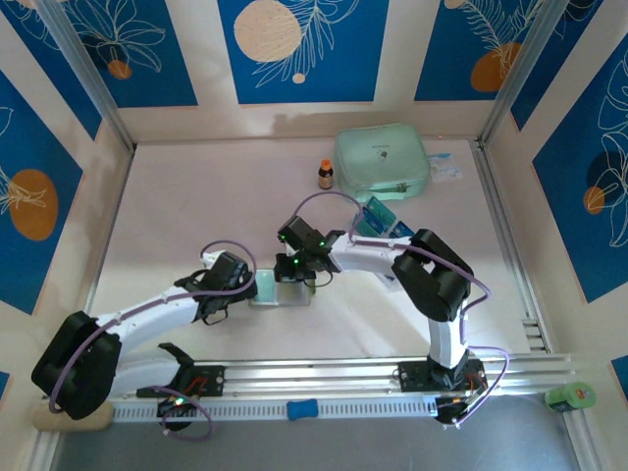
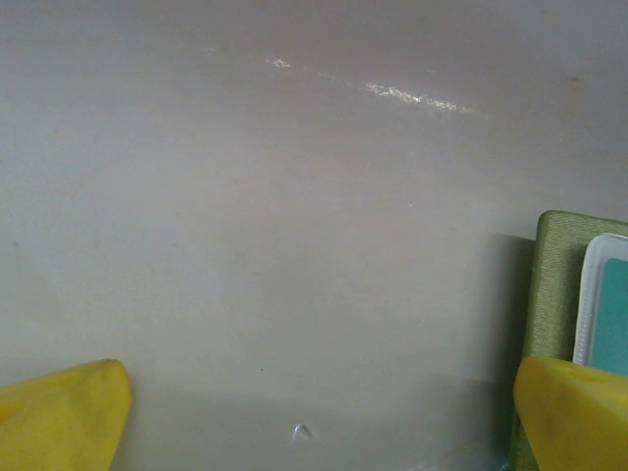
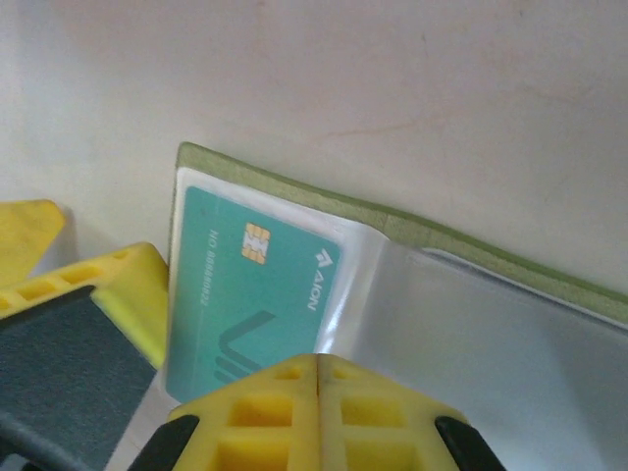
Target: Put the credit cards into the card holder
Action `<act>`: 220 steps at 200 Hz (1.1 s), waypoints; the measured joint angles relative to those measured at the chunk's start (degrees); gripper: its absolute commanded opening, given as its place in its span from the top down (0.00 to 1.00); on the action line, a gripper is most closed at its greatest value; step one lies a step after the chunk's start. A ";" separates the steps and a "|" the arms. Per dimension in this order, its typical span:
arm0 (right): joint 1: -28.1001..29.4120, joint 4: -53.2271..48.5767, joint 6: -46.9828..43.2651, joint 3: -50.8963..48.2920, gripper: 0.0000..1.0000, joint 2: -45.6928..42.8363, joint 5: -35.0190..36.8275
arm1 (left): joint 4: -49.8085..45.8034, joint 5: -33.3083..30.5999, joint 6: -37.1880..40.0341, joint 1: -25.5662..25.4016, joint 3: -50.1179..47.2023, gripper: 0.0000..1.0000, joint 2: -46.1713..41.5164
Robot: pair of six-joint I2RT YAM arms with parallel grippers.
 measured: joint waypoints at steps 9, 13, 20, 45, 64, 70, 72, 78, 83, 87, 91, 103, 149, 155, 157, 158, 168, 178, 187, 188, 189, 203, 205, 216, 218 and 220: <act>0.00 0.04 0.00 0.48 1.00 0.13 -0.04 | 0.00 0.00 0.00 0.00 0.00 0.00 0.00; 0.00 0.00 0.00 0.68 1.00 0.20 -0.04 | 0.00 -0.02 0.00 0.00 0.00 0.00 0.00; 0.00 0.02 0.00 1.09 1.00 0.48 -0.04 | 0.00 -0.15 0.00 0.00 0.00 0.00 0.02; 0.00 0.11 0.02 2.10 1.00 1.70 -0.07 | 0.00 -0.42 0.02 0.02 -0.04 0.00 0.02; 0.00 0.07 0.02 2.12 1.00 2.29 -0.07 | 0.00 -0.50 0.02 0.02 -0.31 0.00 0.00; 0.00 0.07 0.02 2.14 1.00 2.49 -0.07 | -0.02 -0.61 0.02 0.02 -0.39 0.00 0.00; 0.00 0.07 0.02 2.14 1.00 2.56 -0.07 | 0.00 -0.61 0.02 0.02 -0.44 0.00 -0.02; 0.00 0.07 0.02 2.14 1.00 2.73 -0.07 | 0.00 -0.63 0.02 0.07 -0.55 0.00 -0.04; 0.00 0.07 0.02 2.14 1.00 2.93 -0.07 | -0.02 -0.63 0.02 0.11 -0.61 0.00 -0.04; 0.02 0.07 0.02 2.14 1.00 3.04 -0.07 | 0.02 -0.66 0.02 0.11 -0.68 0.00 -0.04; 0.02 0.09 0.02 2.16 1.00 3.19 -0.07 | 0.00 -0.68 0.02 0.13 -0.72 0.00 -0.04; 0.02 0.07 0.04 2.16 1.00 3.65 -0.09 | 0.00 -0.70 0.02 0.17 -0.81 0.00 -0.04; 0.28 0.00 0.04 3.45 1.00 5.25 -0.44 | 0.04 -0.81 0.02 0.42 -1.01 0.00 -0.04; 0.28 -0.02 0.04 3.54 1.00 5.29 -0.48 | 0.04 -0.81 0.02 0.44 -1.01 0.00 -0.04; 0.28 0.00 0.04 3.54 1.00 5.29 -0.48 | 0.04 -0.81 0.04 0.44 -1.03 0.00 -0.04; 0.28 0.00 0.04 3.54 1.00 5.29 -0.48 | 0.04 -0.81 0.02 0.44 -1.03 0.00 -0.04; 0.28 -0.02 0.04 3.54 1.00 5.29 -0.50 | 0.02 -0.79 0.04 0.44 -1.03 0.00 -0.11; 0.28 0.00 0.04 3.54 1.00 5.29 -0.50 | 0.00 -0.79 0.04 0.44 -1.01 0.00 -0.33; 0.28 0.00 0.04 3.54 1.00 5.27 -0.50 | -0.07 -0.79 0.15 0.46 -1.01 0.00 -0.79; 0.28 0.00 0.04 3.54 1.00 5.27 -0.50 | -0.07 -0.79 0.17 0.48 -1.01 0.00 -0.83; 0.28 -0.02 0.04 3.54 1.00 5.25 -0.50 | -0.04 -0.79 0.24 0.48 -1.01 0.00 -0.90; 0.26 -0.17 0.02 3.54 1.00 5.01 -0.48 | -0.20 -0.81 0.48 0.50 -1.01 0.00 -1.81; 0.24 -0.22 0.02 3.54 1.00 4.96 -0.50 | -0.22 -0.79 0.50 0.50 -1.01 0.00 -1.99; 0.22 -0.59 0.02 3.54 1.00 4.37 -0.48 | -0.42 -0.79 0.74 0.50 -0.96 0.00 -2.82; 0.20 -0.66 0.02 3.52 1.00 4.20 -0.48 | -0.46 -0.81 0.85 0.50 -0.96 0.00 -2.89; 0.17 -0.70 0.02 3.52 1.00 4.02 -0.46 | -0.52 -0.81 0.87 0.50 -0.94 0.00 -3.04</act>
